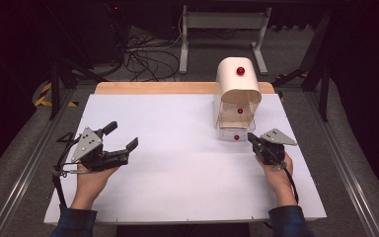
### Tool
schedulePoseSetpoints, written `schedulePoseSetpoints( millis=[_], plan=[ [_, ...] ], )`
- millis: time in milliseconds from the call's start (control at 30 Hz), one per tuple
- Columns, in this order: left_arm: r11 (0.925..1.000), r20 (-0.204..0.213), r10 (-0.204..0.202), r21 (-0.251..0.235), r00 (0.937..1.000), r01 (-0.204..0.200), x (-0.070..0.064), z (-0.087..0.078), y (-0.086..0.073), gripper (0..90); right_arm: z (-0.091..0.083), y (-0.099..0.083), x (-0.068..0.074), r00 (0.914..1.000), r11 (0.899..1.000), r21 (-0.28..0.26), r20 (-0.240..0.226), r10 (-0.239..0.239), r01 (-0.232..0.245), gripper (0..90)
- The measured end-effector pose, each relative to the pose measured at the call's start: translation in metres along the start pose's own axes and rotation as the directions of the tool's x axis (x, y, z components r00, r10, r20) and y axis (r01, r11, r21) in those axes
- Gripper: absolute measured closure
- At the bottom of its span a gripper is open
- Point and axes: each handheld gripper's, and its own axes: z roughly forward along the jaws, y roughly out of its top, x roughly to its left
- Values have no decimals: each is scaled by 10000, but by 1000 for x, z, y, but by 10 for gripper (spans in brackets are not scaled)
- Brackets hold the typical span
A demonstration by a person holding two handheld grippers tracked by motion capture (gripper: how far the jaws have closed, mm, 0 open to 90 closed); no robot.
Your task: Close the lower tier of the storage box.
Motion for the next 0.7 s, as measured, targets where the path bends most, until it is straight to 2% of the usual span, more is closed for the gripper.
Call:
schedulePoseSetpoints(
  millis=[700],
  plan=[
    [9998,19,-138,-136,9999,138,3,-2,1,135,12,-2,2,9996,10000,72,281,-26,24,900]
  ],
)
